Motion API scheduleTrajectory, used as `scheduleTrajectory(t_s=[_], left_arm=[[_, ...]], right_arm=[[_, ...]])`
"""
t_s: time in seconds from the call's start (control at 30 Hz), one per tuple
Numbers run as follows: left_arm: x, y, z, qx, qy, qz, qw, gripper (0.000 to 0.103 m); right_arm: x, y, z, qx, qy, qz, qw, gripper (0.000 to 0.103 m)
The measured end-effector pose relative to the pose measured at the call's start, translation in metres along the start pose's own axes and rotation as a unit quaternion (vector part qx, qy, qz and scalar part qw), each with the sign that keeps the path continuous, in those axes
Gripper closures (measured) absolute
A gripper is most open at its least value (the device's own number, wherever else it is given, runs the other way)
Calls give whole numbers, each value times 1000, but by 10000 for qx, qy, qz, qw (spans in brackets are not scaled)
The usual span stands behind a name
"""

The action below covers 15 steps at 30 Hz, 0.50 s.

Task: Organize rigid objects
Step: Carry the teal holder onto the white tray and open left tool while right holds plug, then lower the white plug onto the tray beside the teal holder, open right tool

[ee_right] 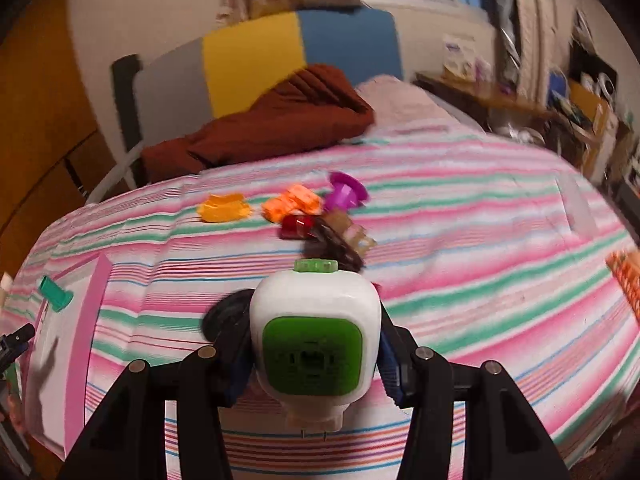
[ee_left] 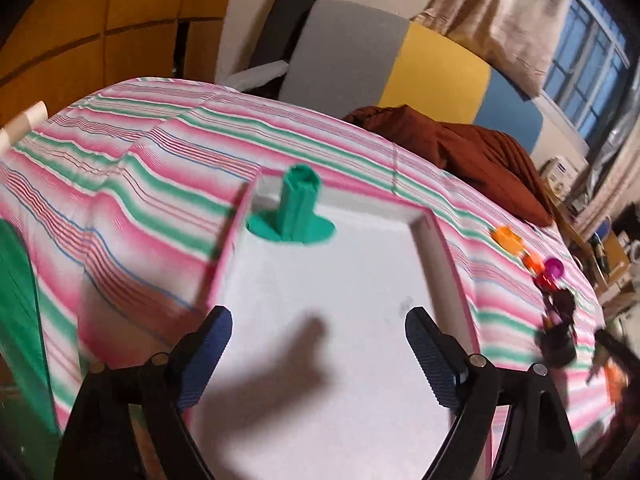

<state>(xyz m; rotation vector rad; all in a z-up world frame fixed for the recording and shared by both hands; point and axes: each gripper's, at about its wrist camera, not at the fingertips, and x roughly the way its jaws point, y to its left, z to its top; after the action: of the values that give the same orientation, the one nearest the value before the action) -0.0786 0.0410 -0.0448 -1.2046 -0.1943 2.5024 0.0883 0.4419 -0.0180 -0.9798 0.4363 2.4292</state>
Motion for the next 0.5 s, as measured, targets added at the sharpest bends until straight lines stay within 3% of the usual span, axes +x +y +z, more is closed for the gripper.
scheduleTrajectory(t_s=[0.2,0.5], left_arm=[[-13,-11,-25,465,-32,103,9989,11],[-21,-4,-33,388,-25,-46,9992,10]], right_arm=[[1,47,-1,-164,159,625,9978,51],[4,158,0,-1036,275,1507,9827,51]])
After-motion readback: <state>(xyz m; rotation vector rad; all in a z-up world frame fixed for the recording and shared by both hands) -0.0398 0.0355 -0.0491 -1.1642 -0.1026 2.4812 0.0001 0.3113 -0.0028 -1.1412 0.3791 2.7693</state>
